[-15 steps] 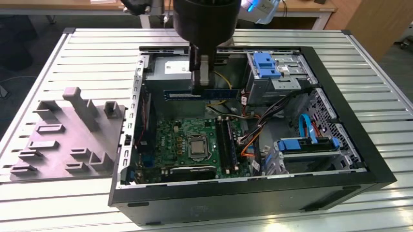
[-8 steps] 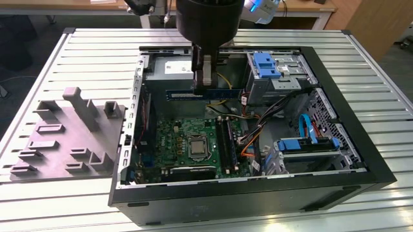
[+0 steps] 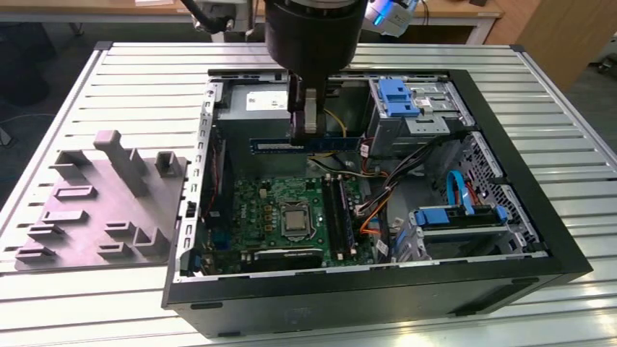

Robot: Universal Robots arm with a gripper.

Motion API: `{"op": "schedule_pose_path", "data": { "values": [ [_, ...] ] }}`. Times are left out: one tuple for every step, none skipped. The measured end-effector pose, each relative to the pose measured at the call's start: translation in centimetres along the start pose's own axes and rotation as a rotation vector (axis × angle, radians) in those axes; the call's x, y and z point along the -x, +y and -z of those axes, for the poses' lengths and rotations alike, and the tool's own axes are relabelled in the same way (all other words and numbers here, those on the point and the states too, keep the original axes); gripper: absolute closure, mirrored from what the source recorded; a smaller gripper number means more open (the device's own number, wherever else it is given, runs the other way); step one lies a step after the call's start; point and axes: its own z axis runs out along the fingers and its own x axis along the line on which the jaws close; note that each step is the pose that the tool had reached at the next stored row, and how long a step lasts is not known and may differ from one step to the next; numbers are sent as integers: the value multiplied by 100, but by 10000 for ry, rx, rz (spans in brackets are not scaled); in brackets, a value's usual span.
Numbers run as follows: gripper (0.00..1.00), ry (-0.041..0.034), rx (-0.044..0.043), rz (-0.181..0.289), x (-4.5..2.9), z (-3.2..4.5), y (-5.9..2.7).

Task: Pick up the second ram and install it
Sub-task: 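Pick up the second ram and move it above second insertion slot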

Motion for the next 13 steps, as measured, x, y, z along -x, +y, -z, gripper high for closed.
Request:
{"op": "schedule_pose_path", "data": {
  "values": [
    [88,0,0,0,-1,-18,-2],
    [88,-2,0,1,-3,-38,-4],
    [88,-1,0,0,-4,-55,-5],
    [88,-1,0,1,-6,-73,-6],
    [88,-1,0,1,-7,-91,-7],
    [88,-1,0,1,-9,-109,-8],
    [88,-1,0,1,-10,-127,-9],
    [88,-2,-1,1,-12,-145,-10],
    [88,-1,0,1,-13,-161,-11],
    [88,-1,0,1,-14,-178,-12],
    [88,-1,0,1,-16,-193,-13],
    [88,-1,0,0,-17,-209,-14],
    [88,-1,0,1,-18,-224,-14]
  ]
}}
